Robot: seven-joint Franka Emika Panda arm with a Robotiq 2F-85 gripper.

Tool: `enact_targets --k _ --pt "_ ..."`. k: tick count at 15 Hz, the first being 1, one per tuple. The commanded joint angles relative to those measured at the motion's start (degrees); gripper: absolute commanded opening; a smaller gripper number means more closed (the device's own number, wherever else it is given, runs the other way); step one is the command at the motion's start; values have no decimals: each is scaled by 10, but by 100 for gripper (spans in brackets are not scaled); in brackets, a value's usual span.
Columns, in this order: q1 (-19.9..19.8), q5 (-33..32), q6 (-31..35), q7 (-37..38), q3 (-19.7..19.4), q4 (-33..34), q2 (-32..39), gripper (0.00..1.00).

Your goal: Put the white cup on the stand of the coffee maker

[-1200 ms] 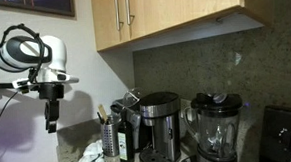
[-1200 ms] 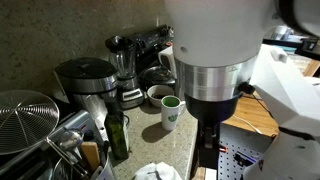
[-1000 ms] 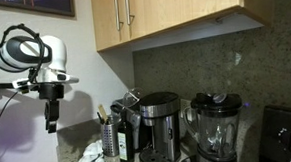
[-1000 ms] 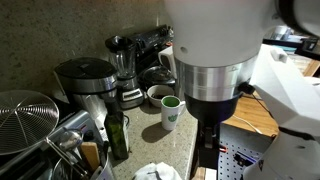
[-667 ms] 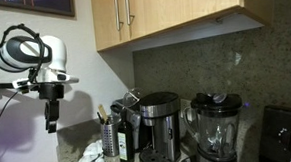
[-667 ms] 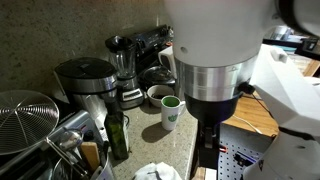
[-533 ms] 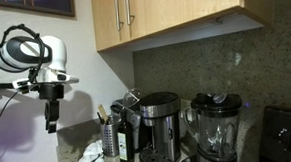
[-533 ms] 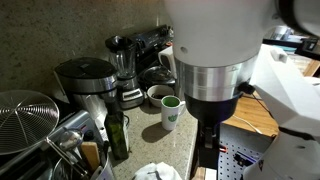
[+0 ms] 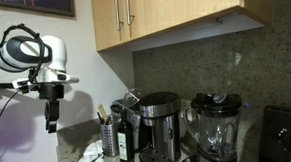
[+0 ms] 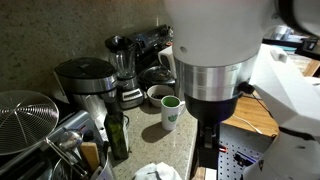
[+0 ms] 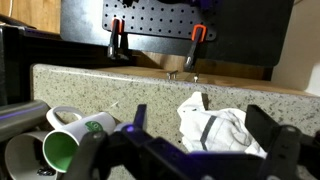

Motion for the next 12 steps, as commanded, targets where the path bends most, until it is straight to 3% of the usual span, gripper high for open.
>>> enact_targets --k 1,12 --pt "0 -10 -8 5 -17 1 -6 100" --pt "-66 -63 -21 -77 -151 -11 -59 100"
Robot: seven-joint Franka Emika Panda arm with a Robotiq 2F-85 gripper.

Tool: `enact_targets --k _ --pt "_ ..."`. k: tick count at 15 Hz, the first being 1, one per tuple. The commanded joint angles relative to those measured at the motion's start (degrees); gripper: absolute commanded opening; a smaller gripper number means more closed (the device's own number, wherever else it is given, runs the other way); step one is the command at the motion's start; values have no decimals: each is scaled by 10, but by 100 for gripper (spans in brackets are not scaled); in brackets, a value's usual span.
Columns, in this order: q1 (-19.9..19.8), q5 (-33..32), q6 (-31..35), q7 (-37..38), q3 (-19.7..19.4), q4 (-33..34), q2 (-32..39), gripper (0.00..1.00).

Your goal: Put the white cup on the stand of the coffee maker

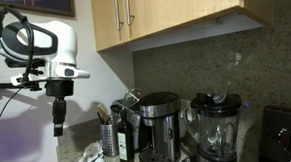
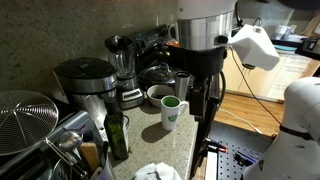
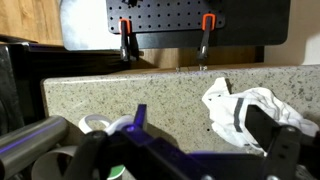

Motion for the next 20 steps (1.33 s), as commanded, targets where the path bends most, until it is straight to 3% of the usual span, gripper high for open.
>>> enact_targets --k 1,7,12,16,20 --pt "-35 -46 -14 -54 -36 -11 -35 100" --pt "-90 -156 -3 -180 -132 -16 -26 100" --pt "-82 -195 19 -368 -229 -17 14 100" --pt "-71 -214 32 -501 -266 1 63 100" --pt "-76 -235 51 -593 -259 8 111 100"
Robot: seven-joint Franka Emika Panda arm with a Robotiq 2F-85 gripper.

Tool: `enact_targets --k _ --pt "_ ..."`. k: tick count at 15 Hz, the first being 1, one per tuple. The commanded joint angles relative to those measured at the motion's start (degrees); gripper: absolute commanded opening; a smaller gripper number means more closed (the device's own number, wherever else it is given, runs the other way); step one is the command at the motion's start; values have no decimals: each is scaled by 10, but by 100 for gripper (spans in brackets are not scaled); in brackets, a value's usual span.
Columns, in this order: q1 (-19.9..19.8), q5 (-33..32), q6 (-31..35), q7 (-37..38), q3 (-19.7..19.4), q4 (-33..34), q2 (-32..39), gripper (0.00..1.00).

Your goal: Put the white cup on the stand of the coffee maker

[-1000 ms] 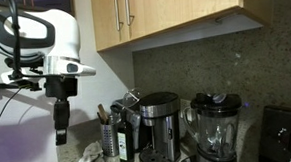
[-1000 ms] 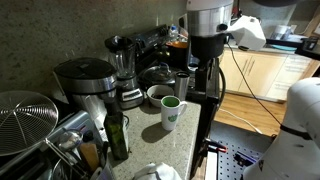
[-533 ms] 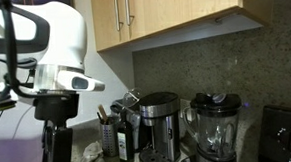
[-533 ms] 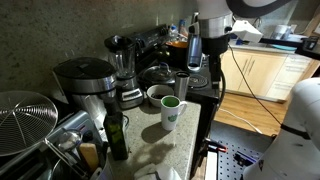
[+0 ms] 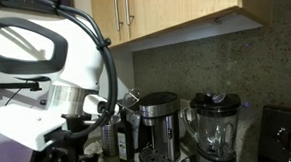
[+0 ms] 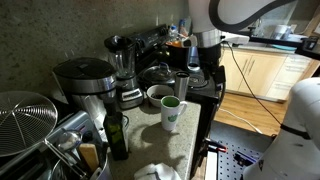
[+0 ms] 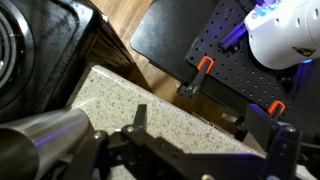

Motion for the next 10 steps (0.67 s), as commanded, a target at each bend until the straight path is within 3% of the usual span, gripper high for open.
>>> enact_targets --k 1,3,4,10 --pt "-4 -32 33 -66 8 13 56 100" --pt "-15 -50 64 -63 15 9 80 100" --pt "-19 -25 43 -60 19 2 51 100" --pt "-26 -35 47 -53 28 -1 58 100"
